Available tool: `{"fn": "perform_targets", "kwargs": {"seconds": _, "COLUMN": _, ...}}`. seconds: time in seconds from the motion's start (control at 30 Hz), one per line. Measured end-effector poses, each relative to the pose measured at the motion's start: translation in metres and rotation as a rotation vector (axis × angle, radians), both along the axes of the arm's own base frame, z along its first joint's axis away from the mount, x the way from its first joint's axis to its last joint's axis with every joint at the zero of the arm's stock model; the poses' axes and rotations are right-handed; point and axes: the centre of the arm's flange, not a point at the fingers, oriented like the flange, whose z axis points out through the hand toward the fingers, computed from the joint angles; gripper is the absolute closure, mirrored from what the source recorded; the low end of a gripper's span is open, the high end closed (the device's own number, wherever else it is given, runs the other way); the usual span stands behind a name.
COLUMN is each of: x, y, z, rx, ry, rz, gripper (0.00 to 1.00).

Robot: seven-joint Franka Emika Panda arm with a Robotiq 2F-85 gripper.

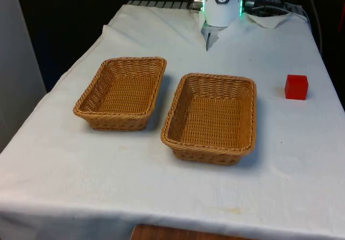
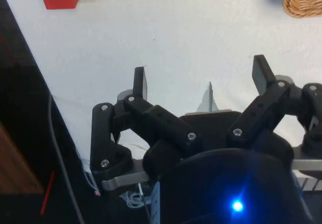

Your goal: Pick up the red cube and place it into the right basket.

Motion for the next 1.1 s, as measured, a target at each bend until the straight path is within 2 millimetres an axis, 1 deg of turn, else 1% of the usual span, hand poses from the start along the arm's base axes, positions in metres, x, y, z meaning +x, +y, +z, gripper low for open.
{"fn": "perform_targets", "kwargs": {"seconds": 0.07, "x": 0.001, "y": 0.006, "z": 0.000, "rx": -0.014, "ry": -0.004, "rz": 0.002, "gripper": 0.00}}
{"fn": "perform_targets", "kwargs": {"seconds": 0.13, "x": 0.001, "y": 0.006, "z": 0.000, "rx": -0.014, "ry": -0.004, "rz": 0.002, "gripper": 0.00}}
{"fn": "perform_targets", "kwargs": {"seconds": 0.17, "x": 0.001, "y": 0.012, "z": 0.000, "rx": -0.028, "ry": -0.009, "rz": 0.004, "gripper": 0.00}}
{"fn": "perform_targets", "kwargs": {"seconds": 0.27, "x": 0.001, "y": 0.017, "z": 0.001, "rx": -0.042, "ry": -0.013, "rz": 0.004, "gripper": 0.00}}
{"fn": "perform_targets", "kwargs": {"seconds": 0.4, "x": 0.002, "y": 0.028, "z": 0.001, "rx": -0.070, "ry": -0.021, "rz": 0.006, "gripper": 0.00}}
{"fn": "perform_targets", "kwargs": {"seconds": 0.73, "x": 0.000, "y": 0.040, "z": -0.002, "rx": -0.082, "ry": -0.019, "rz": -0.020, "gripper": 0.00}}
{"fn": "perform_targets", "kwargs": {"seconds": 0.83, "x": -0.002, "y": 0.046, "z": -0.005, "rx": -0.081, "ry": -0.021, "rz": -0.026, "gripper": 0.00}}
{"fn": "perform_targets", "kwargs": {"seconds": 1.1, "x": -0.015, "y": 0.066, "z": -0.014, "rx": -0.052, "ry": -0.055, "rz": -0.029, "gripper": 0.00}}
